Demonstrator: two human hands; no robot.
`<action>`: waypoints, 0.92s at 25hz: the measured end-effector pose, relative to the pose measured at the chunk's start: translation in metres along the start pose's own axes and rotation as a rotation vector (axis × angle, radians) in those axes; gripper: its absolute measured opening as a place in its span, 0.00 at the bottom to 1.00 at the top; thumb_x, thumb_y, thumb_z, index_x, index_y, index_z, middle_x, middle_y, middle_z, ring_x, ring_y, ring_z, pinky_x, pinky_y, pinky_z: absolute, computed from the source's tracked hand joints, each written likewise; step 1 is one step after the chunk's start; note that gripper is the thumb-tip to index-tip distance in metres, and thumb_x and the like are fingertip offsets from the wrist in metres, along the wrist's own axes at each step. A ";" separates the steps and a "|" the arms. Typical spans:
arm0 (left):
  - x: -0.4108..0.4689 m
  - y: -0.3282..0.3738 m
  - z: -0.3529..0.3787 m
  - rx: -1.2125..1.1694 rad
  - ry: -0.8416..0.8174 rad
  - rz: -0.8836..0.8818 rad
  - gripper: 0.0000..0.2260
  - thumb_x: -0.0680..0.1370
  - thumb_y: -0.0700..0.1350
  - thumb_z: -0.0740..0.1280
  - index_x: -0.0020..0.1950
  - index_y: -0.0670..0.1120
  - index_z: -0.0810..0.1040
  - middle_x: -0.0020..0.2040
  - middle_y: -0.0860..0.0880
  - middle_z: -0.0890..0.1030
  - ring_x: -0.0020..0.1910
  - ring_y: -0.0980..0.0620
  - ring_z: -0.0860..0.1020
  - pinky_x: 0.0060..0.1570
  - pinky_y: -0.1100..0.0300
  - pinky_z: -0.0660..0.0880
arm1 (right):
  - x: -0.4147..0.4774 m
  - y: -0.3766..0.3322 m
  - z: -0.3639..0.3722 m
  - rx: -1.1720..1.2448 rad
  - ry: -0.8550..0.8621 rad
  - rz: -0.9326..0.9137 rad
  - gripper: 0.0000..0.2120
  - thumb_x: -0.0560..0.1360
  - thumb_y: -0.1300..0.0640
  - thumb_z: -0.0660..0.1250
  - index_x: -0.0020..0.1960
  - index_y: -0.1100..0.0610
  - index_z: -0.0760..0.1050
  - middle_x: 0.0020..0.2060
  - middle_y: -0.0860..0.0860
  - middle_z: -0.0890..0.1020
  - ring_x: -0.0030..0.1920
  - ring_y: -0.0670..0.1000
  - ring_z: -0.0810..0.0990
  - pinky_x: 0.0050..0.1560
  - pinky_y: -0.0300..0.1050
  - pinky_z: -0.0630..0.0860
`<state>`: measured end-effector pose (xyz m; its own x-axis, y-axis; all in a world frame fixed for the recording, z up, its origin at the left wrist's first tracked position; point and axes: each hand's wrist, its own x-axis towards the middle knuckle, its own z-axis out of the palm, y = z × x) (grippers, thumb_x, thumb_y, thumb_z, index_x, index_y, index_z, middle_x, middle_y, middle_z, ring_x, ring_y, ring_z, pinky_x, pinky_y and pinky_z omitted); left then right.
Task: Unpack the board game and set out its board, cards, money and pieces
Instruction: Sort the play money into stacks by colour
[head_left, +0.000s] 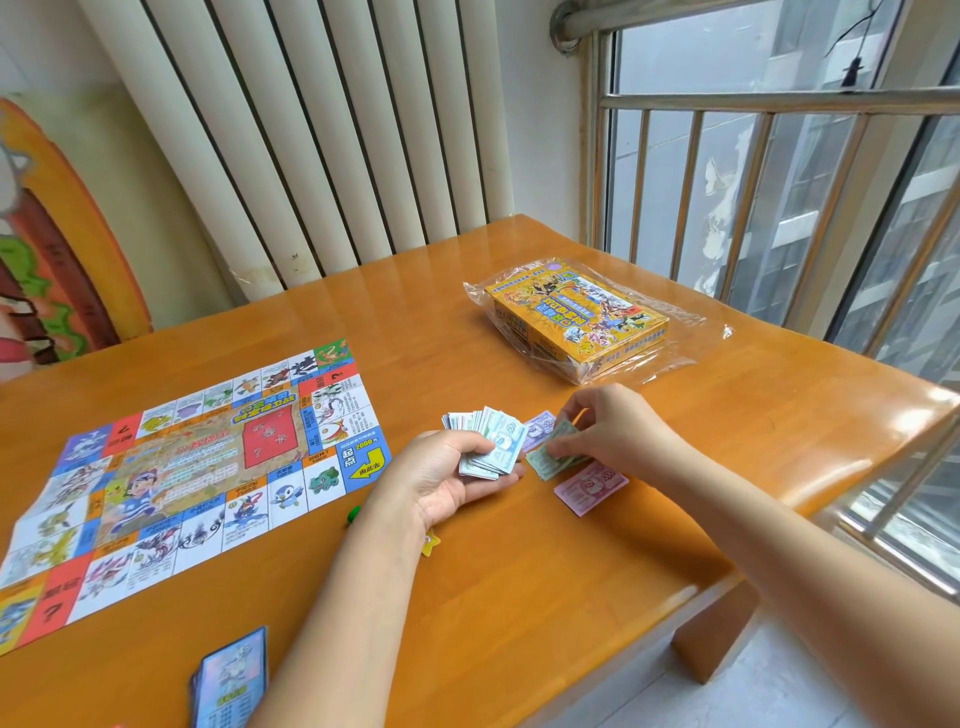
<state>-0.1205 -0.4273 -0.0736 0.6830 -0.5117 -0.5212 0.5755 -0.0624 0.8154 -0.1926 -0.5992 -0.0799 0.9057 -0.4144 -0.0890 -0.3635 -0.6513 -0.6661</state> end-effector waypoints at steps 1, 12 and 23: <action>0.000 0.000 0.000 0.002 0.001 -0.002 0.09 0.76 0.28 0.58 0.56 0.30 0.71 0.49 0.29 0.80 0.39 0.36 0.82 0.36 0.50 0.81 | -0.001 -0.001 0.001 -0.016 0.013 -0.001 0.11 0.66 0.53 0.77 0.41 0.51 0.75 0.36 0.47 0.78 0.33 0.44 0.74 0.28 0.37 0.65; -0.009 0.002 0.007 -0.058 -0.041 0.092 0.08 0.76 0.26 0.59 0.52 0.34 0.72 0.44 0.35 0.82 0.35 0.40 0.83 0.35 0.51 0.81 | -0.011 -0.005 0.006 -0.029 0.266 -0.144 0.10 0.74 0.48 0.70 0.46 0.55 0.74 0.44 0.50 0.76 0.42 0.50 0.74 0.40 0.44 0.68; -0.021 -0.006 0.027 0.071 -0.253 0.208 0.11 0.76 0.28 0.61 0.52 0.38 0.77 0.44 0.43 0.84 0.41 0.49 0.83 0.41 0.55 0.82 | -0.045 0.007 -0.021 0.592 0.107 -0.058 0.04 0.68 0.60 0.76 0.37 0.58 0.82 0.27 0.51 0.82 0.28 0.46 0.76 0.33 0.37 0.75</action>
<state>-0.1504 -0.4392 -0.0610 0.6440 -0.7159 -0.2699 0.3967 0.0108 0.9179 -0.2407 -0.5987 -0.0652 0.8821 -0.4707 0.0146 -0.1028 -0.2228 -0.9694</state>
